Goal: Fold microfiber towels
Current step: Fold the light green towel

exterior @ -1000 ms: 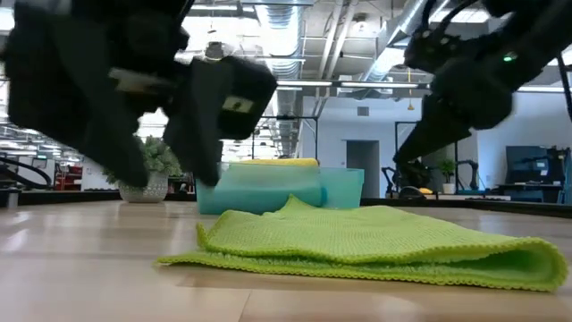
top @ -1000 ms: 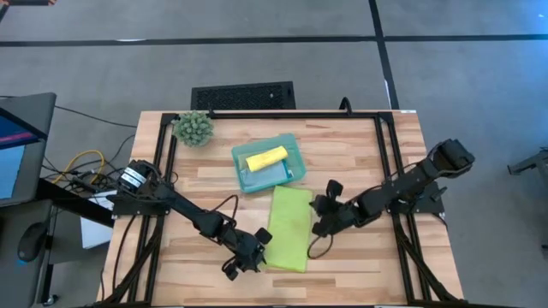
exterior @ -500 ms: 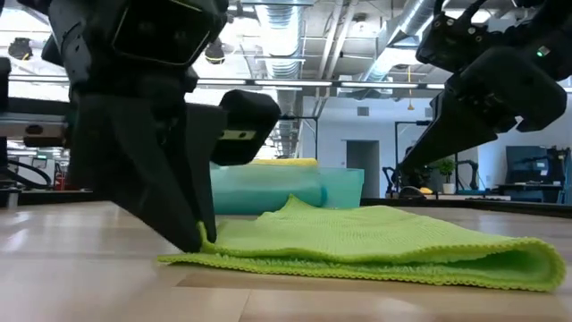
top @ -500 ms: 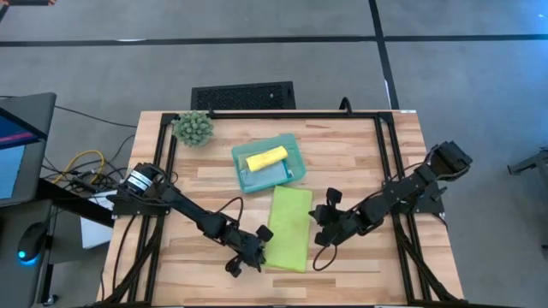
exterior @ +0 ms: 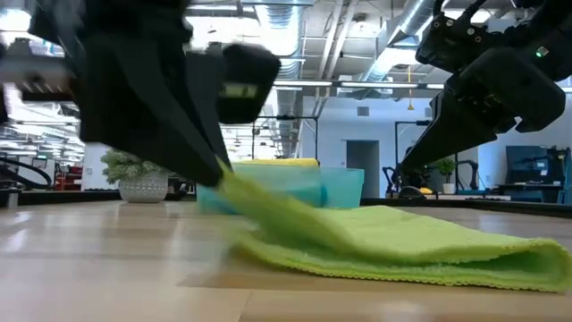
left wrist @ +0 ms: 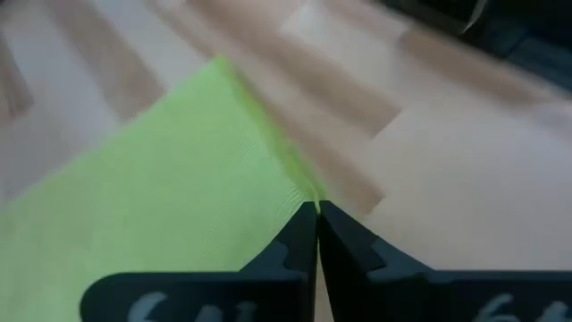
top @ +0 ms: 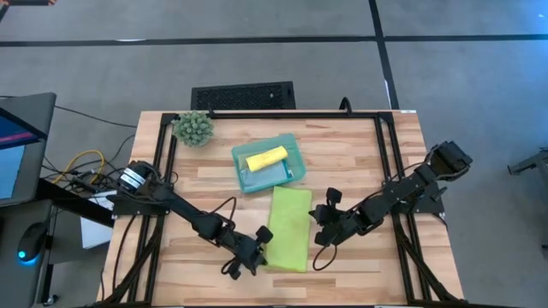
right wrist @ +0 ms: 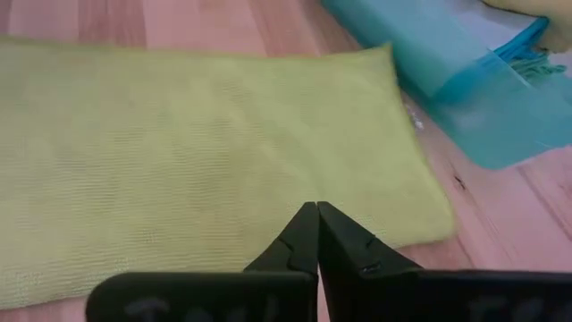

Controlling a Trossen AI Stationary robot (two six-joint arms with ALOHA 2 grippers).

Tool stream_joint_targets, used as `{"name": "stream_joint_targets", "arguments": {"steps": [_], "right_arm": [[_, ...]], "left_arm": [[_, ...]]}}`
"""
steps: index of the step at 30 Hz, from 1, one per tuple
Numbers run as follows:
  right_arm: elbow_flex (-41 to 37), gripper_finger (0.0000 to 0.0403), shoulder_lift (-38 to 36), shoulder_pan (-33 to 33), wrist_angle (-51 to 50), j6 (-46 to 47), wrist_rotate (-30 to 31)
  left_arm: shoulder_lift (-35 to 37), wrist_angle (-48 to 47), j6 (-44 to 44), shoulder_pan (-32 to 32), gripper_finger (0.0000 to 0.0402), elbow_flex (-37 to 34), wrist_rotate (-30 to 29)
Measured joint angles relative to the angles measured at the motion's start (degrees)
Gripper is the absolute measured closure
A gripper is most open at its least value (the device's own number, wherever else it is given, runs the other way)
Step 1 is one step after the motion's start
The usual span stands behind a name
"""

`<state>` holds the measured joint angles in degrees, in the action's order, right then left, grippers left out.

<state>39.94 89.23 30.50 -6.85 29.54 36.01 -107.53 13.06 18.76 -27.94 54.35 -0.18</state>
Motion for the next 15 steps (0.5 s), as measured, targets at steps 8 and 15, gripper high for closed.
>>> {"name": "stream_joint_targets", "arguments": {"steps": [8,15], "right_arm": [[0.00,0.0379,0.00,0.00,-0.04,0.00,0.00],[0.03,0.0375,-0.05,-0.08,-0.08,0.40,0.00]], "left_arm": [[0.83,0.21,0.49,-1.43,0.0401,0.03,6.31],[-1.03,-0.64,0.22,-1.42,0.0401,0.02,8.57]]}}
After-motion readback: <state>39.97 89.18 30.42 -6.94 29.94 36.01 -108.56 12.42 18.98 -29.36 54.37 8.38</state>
